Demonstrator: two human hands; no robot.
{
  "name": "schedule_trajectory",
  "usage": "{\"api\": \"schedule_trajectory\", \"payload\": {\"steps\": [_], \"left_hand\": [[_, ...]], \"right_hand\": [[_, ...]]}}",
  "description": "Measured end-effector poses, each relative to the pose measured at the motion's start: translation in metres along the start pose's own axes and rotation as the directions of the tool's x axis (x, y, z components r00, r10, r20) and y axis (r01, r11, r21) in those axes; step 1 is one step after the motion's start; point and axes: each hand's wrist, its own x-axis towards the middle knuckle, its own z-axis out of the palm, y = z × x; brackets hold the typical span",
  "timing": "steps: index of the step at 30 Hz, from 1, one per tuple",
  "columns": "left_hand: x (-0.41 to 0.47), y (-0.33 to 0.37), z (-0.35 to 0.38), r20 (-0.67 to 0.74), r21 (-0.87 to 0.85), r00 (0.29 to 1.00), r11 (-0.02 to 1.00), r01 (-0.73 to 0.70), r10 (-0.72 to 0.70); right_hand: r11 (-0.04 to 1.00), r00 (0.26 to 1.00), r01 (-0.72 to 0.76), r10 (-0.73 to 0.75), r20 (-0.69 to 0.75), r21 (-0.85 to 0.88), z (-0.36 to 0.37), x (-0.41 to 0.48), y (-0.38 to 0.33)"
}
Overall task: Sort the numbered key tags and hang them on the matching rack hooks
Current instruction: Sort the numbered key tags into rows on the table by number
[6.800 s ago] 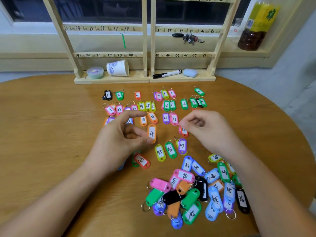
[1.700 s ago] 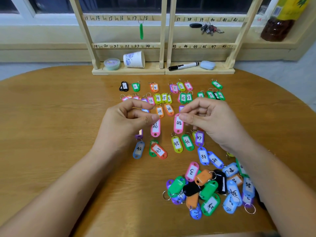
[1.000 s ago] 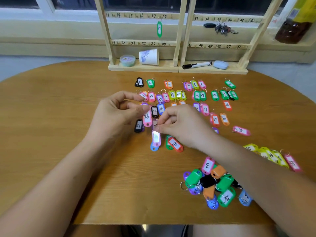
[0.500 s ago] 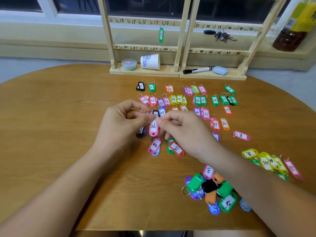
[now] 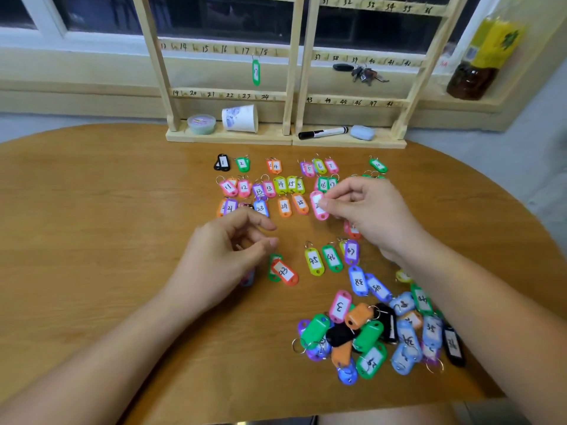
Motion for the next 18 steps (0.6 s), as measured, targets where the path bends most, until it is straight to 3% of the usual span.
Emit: {"api": "schedule_trajectory", "payload": {"steps": [8, 11, 15, 18], "left_hand": [[0.002, -0.007, -0.001, 0.007, 0.064, 1.0, 0.998, 0.007, -0.008], [0.001, -0.003, 0.0, 0.029, 0.079, 1.0, 0.997, 0.007, -0.009], [-0.008, 0.005, 0.004, 0.068, 0.231, 0.995, 0.969, -0.09, 0.076], [-0.02, 0.015, 0.01, 0.185, 0.306, 0.975, 0.936, -0.177, 0.124]], "right_hand": [[0.961, 0.991, -0.08, 0.047, -0.128, -0.265, -0.013, 0.05, 0.019], [0.924, 0.993, -0.053, 0.009, -0.118, -0.378, -0.006, 0.051, 0.022], [0.89, 0.992, 0.022, -0.077, -0.103, -0.455, -0.007, 0.045, 0.023], [0.889, 0.99, 0.103, -0.137, -0.044, -0.446, -0.013, 0.029, 0.024]]}}
